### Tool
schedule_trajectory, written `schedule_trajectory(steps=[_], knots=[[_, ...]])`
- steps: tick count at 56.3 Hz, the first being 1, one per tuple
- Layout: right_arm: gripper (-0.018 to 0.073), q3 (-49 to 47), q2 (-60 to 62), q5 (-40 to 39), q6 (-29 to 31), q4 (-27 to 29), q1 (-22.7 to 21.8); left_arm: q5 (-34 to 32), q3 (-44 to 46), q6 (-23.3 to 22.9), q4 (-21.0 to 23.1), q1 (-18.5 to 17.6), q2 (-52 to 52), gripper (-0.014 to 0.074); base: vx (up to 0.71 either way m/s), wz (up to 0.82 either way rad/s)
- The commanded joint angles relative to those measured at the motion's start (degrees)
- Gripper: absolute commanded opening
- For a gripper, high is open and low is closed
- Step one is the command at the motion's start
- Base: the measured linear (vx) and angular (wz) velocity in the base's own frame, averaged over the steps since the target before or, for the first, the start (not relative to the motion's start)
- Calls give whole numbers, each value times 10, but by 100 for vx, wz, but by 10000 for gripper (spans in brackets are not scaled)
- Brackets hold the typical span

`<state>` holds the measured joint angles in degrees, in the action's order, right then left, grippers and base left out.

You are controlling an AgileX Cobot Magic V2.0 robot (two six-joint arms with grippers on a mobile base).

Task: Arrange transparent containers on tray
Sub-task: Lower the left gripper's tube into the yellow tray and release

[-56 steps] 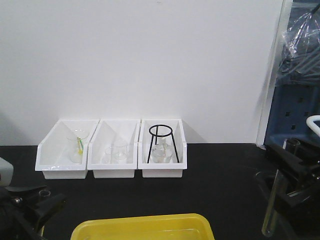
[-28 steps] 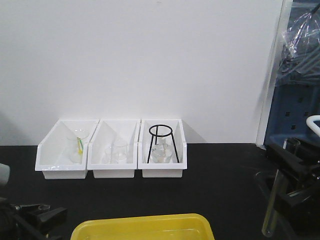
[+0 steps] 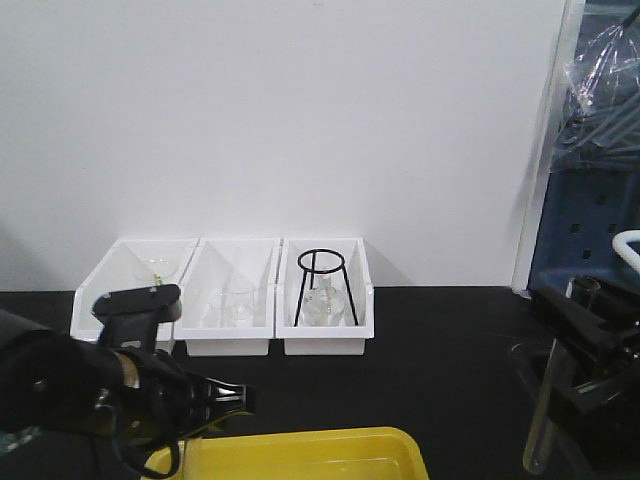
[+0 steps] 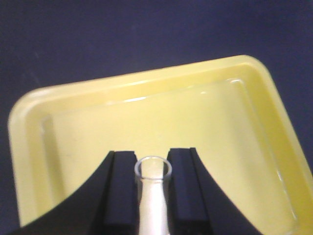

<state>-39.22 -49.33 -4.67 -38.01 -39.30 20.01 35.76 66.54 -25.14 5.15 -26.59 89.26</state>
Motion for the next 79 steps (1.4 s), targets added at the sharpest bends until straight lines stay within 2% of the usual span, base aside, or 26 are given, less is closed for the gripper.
schedule_trajectory(steps=[1,12,17,24,34,43,58,64,70,79], knots=[[-11,-19,7,-36,3,3,0,-14,36,-7,28,7,29,-1,0,0],[-11,-19,7,-36,-18,3,0,-3,45,-6,3,10,104,-1,0,0],[-11,-19,7,-36,-25,3,0,-4,45,-12,5,10,120,0,0,0],[-11,-19,7,-36,-25,3,0,-2,45,-43,10,10,137,4,0,0],[-11,-19,7,-36,-25,3,0,1,44,-44,9,10,153,35,0,0],[-11,-19,7,-36,-25,3,0,2,44,-42,9,10,164,111,0,0],[-11,-19,7,-39,-25,3,0,5,44,-42,6,10,175,313,0,0],[-11,-19,7,-39,-25,3,0,3,44,-43,-10,10,175,376,0,0],[-11,-19,7,-39,-27,3,0,7,44,-46,-23,10,172,413,0,0],[-11,-19,7,-37,-29,3,0,12,52,-46,-25,10,160,417,0,0]])
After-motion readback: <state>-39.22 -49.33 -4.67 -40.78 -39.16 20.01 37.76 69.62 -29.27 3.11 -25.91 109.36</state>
